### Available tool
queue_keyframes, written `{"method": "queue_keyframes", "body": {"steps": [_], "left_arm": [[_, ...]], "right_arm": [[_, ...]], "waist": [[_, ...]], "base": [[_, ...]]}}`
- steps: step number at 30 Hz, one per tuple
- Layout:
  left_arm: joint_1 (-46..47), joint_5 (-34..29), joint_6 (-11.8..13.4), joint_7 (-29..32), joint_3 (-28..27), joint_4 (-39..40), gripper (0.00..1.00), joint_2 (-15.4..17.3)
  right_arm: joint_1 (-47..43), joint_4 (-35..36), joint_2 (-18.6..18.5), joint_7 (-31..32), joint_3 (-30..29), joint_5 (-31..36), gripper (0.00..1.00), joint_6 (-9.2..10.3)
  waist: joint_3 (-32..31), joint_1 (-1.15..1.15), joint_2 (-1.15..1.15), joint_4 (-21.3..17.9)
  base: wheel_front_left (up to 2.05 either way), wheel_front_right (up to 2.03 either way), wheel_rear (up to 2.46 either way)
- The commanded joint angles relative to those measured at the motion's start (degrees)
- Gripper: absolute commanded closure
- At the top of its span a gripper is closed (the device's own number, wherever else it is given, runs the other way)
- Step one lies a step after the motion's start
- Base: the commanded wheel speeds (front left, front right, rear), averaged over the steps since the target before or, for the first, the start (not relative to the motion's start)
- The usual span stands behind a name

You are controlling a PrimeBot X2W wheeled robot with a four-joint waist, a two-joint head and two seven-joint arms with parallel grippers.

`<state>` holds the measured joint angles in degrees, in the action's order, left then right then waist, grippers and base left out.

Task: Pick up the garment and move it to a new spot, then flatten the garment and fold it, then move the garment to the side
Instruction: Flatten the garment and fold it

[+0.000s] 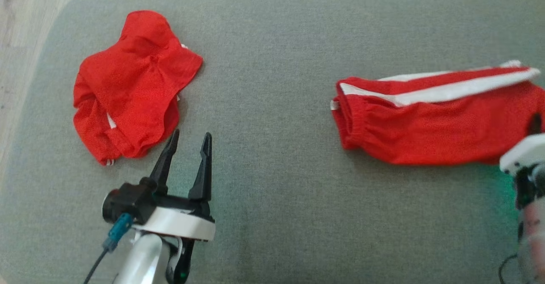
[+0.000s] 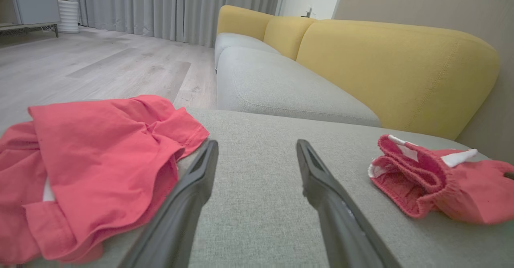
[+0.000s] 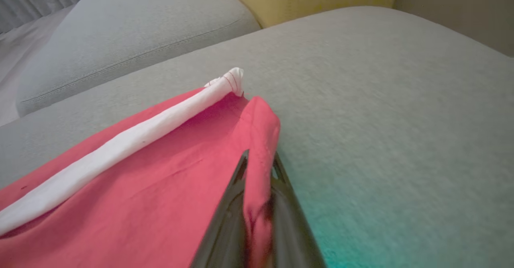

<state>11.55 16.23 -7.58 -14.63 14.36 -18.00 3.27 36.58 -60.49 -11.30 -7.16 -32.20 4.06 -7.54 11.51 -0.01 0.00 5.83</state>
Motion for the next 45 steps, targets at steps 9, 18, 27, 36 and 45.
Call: {"method": "queue_keyframes", "body": {"steps": [9, 18, 27, 36, 45], "left_arm": [[-1.63, 0.29, 0.09, -0.37, -1.61, 0.92, 0.00, 0.70], [-1.81, 0.47, 0.09, -0.37, -1.05, -0.38, 0.00, 0.91], [-3.38, 0.30, 0.09, -0.37, -0.89, -1.88, 0.00, 0.96], [-5.10, 0.75, 0.09, -0.37, 0.05, -3.45, 0.00, 1.09], [-7.23, 1.25, 0.09, -0.37, -1.18, -3.95, 0.00, 1.52]], "right_arm": [[-4.90, 7.25, 1.75, -0.59, -9.94, 3.03, 1.00, 0.05], [-3.02, 11.85, 6.64, -2.69, -7.26, 3.07, 1.00, 0.05], [-1.54, 13.35, 8.38, -5.13, 12.65, -10.25, 1.00, 0.05], [-4.42, 16.49, 8.41, -6.17, 34.98, -29.91, 1.00, 0.05], [-9.19, 13.79, 8.42, -5.20, 46.23, -30.14, 1.00, 0.05]], "waist": [[-1.30, 0.01, 0.00, -0.11], [-3.04, 0.01, 0.00, 0.34], [-7.06, 0.01, 0.00, 1.12], [-9.51, 0.01, 0.00, 4.35], [-11.03, 0.01, 0.00, 6.46]], "base": [[0.00, 0.00, 0.00], [0.00, 0.00, 0.00], [0.00, 0.00, 0.00], [0.00, 0.00, 0.00], [0.00, 0.00, 0.00]]}}
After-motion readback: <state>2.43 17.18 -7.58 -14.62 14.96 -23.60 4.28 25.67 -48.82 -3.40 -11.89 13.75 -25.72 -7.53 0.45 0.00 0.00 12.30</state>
